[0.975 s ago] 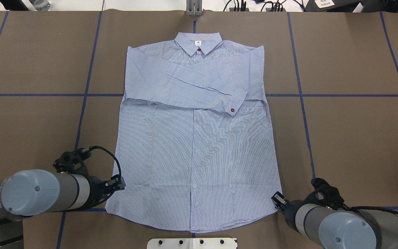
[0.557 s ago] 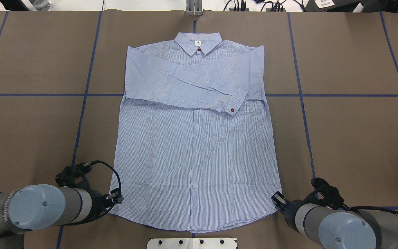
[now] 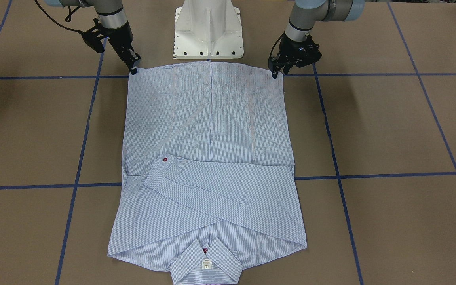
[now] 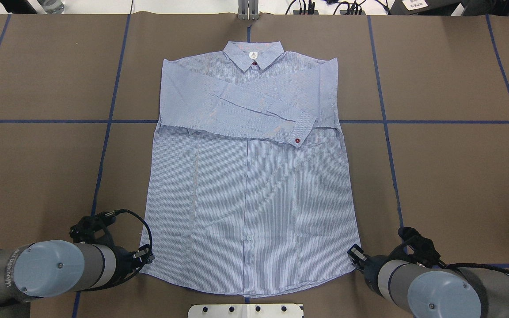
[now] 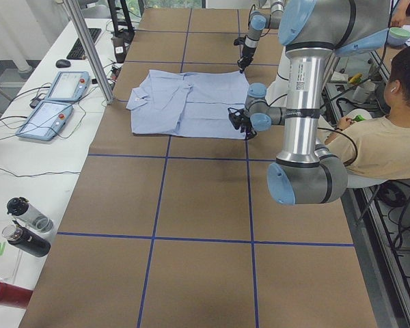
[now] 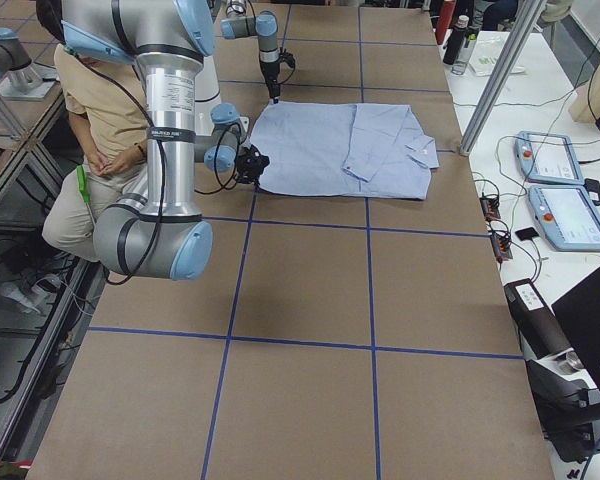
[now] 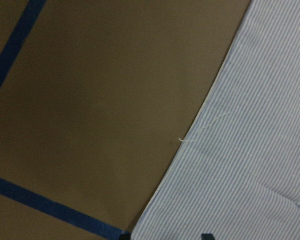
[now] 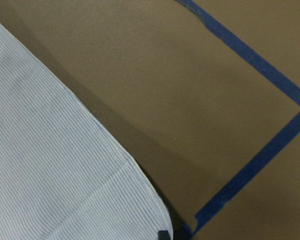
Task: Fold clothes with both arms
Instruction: 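Grasp both hem corners with the left and right grippers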
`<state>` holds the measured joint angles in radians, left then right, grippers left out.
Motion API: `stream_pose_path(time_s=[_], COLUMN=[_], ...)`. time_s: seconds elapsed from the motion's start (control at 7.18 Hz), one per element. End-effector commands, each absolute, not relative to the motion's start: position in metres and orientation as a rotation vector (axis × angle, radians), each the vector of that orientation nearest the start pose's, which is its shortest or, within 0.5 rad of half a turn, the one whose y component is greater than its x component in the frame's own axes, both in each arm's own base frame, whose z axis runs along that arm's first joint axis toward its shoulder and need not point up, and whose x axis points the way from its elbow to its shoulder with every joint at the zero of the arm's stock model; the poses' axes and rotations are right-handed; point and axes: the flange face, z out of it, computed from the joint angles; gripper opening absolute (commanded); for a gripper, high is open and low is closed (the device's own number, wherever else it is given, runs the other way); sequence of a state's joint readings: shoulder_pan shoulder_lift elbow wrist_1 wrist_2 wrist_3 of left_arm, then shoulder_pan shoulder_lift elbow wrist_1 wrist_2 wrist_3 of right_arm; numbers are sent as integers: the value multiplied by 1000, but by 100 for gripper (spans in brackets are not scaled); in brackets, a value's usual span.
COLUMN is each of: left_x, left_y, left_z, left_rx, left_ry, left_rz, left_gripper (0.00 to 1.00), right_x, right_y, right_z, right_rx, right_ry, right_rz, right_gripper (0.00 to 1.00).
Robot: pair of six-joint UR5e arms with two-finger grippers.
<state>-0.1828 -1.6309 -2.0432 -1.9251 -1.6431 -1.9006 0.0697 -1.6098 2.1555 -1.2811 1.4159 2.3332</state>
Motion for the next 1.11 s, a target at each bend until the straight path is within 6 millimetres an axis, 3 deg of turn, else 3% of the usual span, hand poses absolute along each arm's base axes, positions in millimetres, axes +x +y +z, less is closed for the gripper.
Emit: stream_pose_path(time_s=[0.0,0.14,0.42,0.7,0.97], left_x=[474,474,474,472,455], left_y=[-213,-213,-213,-213,-209], left_z=[376,376,375,371,341], left_rx=[-135,-136,-138,-137,-149], left_ry=[880,880,881,882,903], left_rz=[-442,-444,-442,-443,-444], left_gripper=[52,46,0,0,0], right_x=[-446,-446,-447,-446,-432], right_y=[-181,-181,-180,-181,-179], right_z=[376,376,375,376,359], right_rx=[-149,-149,-151,-149,-149], right_ry=[-859,-859,-860,-859,-849], right_rz=[846,846,845,846,845], right_gripper=[0,0,0,0,0])
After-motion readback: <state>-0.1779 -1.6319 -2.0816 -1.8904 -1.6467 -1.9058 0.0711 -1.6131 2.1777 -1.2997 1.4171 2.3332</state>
